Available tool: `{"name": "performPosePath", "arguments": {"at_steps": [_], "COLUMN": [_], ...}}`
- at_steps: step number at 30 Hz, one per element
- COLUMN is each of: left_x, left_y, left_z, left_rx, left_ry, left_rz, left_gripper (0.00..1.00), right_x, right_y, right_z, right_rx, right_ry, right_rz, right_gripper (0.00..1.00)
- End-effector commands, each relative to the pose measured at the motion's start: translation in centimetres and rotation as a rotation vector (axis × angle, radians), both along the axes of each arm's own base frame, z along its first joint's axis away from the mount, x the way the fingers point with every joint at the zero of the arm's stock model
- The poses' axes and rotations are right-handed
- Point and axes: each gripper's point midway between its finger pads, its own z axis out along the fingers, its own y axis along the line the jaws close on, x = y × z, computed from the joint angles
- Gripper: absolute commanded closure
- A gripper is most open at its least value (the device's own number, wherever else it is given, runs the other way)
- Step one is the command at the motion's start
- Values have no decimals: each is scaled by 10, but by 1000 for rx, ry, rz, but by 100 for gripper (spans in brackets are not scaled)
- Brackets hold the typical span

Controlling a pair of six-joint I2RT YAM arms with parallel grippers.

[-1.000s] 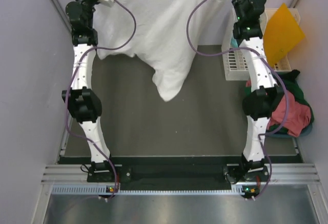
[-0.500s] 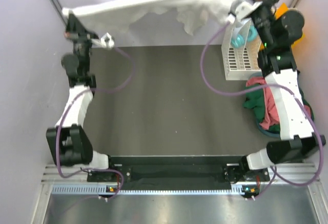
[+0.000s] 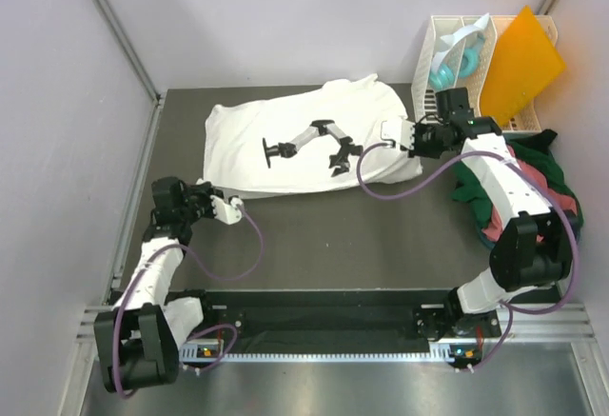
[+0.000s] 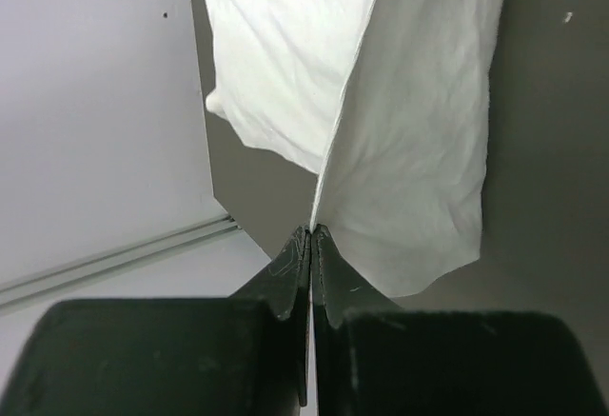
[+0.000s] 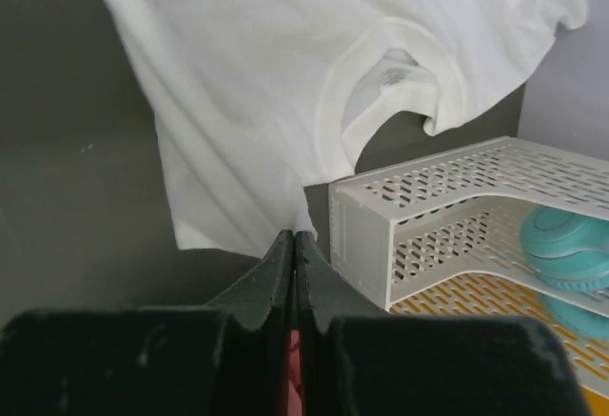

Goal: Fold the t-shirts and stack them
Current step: Flatten out the tshirt

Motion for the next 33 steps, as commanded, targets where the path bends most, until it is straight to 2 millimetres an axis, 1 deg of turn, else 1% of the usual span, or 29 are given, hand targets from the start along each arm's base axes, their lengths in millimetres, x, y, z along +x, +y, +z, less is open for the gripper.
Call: {"name": "performPosePath", "arguments": {"at_steps": [1, 2, 3, 4, 5, 8, 9, 10, 11, 12, 14, 15, 16, 17, 18, 19, 20, 21, 23, 24, 25, 26, 27, 28, 29, 30, 31, 32, 33], "left_x": [-18, -24, -23, -25, -29, -35, -42, -44, -46, -50, -50, -47, -45, -40, -38, -36, -37, -35, -34, -31, -20, 2, 20, 33, 52, 64, 70, 78, 90], "left_y": [-9, -9, -7, -5, -5, -2, -3, -2, -3, -4, -2, -2, -1, 0, -1, -1, -3, -4, -8, -11, -11, -7, -4, 2, 8, 14, 23, 26, 29], "left_z": [5, -2, 2, -3, -7, -9, -10, -9, -8, -6, -3, 3, 7, 15, 20, 25, 29, 40, 52, 58, 66, 81, 87, 90, 103, 83, 74, 72, 56], "left_rx": [7, 25, 27, 36, 55, 88, 90, 95, 104, 104, 123, 125, 120, 124, 122, 120, 124, 133, 134, 121, 106, 52, 5, -33, -114, -141, -145, -139, -141], "left_ry": [145, 187, 191, 217, 243, 277, 313, 326, 338, 362, 369, 361, 350, 332, 322, 316, 314, 293, 264, 230, 182, 89, 42, 11, -48, 8, 36, 49, 75], "left_rz": [-75, -84, -79, -73, -82, -90, -99, -104, -117, -125, -131, -129, -121, -120, -126, -128, -143, -162, -185, -191, -174, -110, -69, -16, 63, 109, 176, 201, 220], "left_gripper": [100, 100, 100, 100, 100, 100, 99, 98, 94, 92, 87, 85, 81, 80, 77, 74, 70, 58, 57, 58, 64, 70, 72, 81, 82, 82, 85, 92, 100], "right_x": [-32, -31, -33, -40, -41, -56, -66, -72, -78, -83, -85, -83, -79, -75, -68, -61, -55, -44, -32, -23, -16, -8, 4, 10, 18, 25, 35, 45, 52], "right_y": [-4, -5, -6, -8, -9, -15, -18, -20, -23, -25, -26, -23, -22, -17, -13, -8, -5, -3, 1, 3, 4, 7, 9, 12, 15, 20, 22, 26, 31], "right_z": [7, 11, 7, 3, 4, -2, -3, -4, -6, -5, -2, 1, 6, 9, 15, 22, 24, 30, 33, 36, 38, 34, 36, 35, 24, 21, 24, 6, 1], "right_rx": [-106, -113, -121, -136, -149, -190, -213, -232, -254, -271, -266, -256, -246, -220, -190, -167, -145, -121, -93, -74, -60, -40, 0, 19, 39, 76, 94, 103, 137], "right_ry": [63, 64, 92, 127, 136, 186, 205, 218, 230, 233, 223, 208, 187, 175, 151, 125, 110, 77, 49, 24, 6, 9, -12, -12, 17, 35, 33, 83, 114], "right_rz": [132, 131, 138, 149, 153, 190, 223, 244, 265, 286, 284, 281, 271, 272, 246, 237, 222, 191, 163, 138, 116, 95, 47, 26, 8, -34, -64, -88, -136], "right_gripper": [100, 100, 100, 99, 98, 93, 83, 75, 67, 57, 52, 51, 51, 48, 46, 45, 45, 45, 44, 44, 45, 46, 46, 48, 50, 64, 76, 88, 100]}}
